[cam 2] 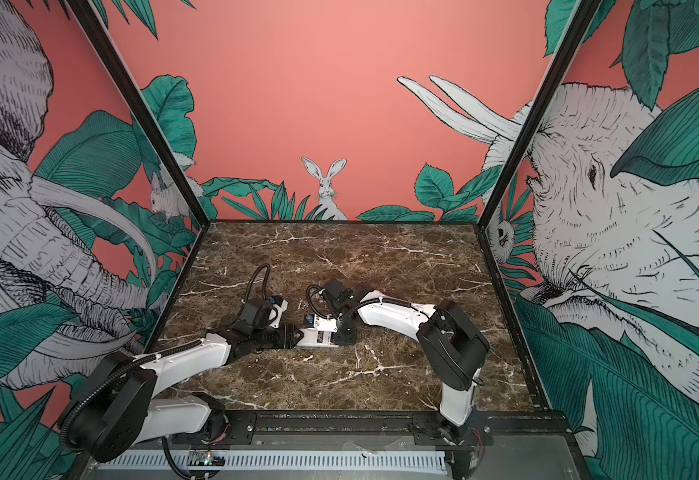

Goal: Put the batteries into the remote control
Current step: 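Lower the cover onto the compartment opening with the right gripper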

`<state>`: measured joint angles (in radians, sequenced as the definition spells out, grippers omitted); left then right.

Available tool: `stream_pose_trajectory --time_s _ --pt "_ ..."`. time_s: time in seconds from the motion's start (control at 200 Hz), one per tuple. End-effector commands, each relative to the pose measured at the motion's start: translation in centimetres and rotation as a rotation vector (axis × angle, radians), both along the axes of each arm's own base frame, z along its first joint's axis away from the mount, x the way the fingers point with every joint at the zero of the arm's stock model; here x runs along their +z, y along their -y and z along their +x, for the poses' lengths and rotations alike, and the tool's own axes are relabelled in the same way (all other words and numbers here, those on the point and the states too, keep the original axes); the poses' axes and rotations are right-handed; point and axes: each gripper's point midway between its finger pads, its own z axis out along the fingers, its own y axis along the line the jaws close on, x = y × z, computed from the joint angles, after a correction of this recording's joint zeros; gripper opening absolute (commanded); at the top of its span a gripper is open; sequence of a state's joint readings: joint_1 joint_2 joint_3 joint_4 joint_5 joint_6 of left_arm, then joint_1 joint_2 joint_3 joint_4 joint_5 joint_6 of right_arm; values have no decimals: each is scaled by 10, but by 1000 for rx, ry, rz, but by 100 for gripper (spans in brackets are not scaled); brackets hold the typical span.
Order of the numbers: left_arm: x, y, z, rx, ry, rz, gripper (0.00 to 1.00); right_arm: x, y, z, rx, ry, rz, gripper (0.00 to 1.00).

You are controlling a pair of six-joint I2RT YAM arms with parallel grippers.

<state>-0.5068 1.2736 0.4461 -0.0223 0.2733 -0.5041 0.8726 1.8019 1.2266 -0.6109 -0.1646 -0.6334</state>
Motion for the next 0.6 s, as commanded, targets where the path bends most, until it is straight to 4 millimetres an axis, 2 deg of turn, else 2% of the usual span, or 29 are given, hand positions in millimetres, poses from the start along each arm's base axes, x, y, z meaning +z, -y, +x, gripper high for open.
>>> stream_pose_trajectory --time_s 0.0,0.595 --pt "-14 -11 -15 7 -62 32 69 -4 0 -2 35 -11 -31 46" --pt "-18 -10 -16 13 -72 26 69 -15 -5 -1 36 -42 -47 46"
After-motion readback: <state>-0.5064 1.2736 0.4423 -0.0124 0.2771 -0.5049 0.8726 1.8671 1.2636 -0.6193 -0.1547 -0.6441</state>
